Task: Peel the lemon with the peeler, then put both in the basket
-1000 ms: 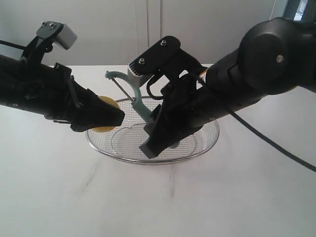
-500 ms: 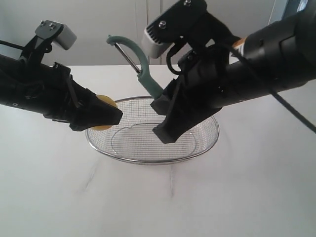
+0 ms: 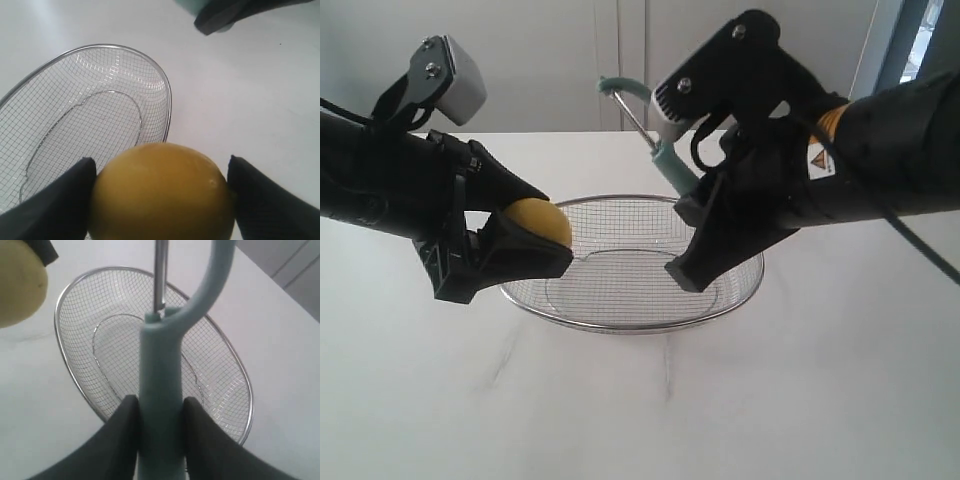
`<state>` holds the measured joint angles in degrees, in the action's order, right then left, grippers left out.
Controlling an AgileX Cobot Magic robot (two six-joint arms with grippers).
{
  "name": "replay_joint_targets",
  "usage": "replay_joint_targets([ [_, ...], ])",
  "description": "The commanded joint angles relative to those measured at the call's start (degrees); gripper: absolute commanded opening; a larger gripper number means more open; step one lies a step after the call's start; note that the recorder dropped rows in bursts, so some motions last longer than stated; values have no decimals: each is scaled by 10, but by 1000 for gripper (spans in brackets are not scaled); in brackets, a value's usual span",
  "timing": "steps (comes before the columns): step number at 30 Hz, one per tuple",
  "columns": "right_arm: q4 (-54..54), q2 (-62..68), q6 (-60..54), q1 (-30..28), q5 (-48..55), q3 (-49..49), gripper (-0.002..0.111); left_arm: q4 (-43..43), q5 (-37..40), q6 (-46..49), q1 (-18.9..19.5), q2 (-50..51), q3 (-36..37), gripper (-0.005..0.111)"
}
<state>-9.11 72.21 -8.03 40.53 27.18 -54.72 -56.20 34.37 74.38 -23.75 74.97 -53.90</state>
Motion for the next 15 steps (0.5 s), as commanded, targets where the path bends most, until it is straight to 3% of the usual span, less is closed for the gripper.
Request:
replay_joint_targets([
  [1,-11,43,9,1,-27,7,0,-37,15,11,2,-2,2,0],
  [10,-11,98,18,3,-53,7,0,-68,28,7,2,-2,2,0],
  [15,-11,103,19,34,-58,7,0,-77,28,7,2,-2,2,0],
])
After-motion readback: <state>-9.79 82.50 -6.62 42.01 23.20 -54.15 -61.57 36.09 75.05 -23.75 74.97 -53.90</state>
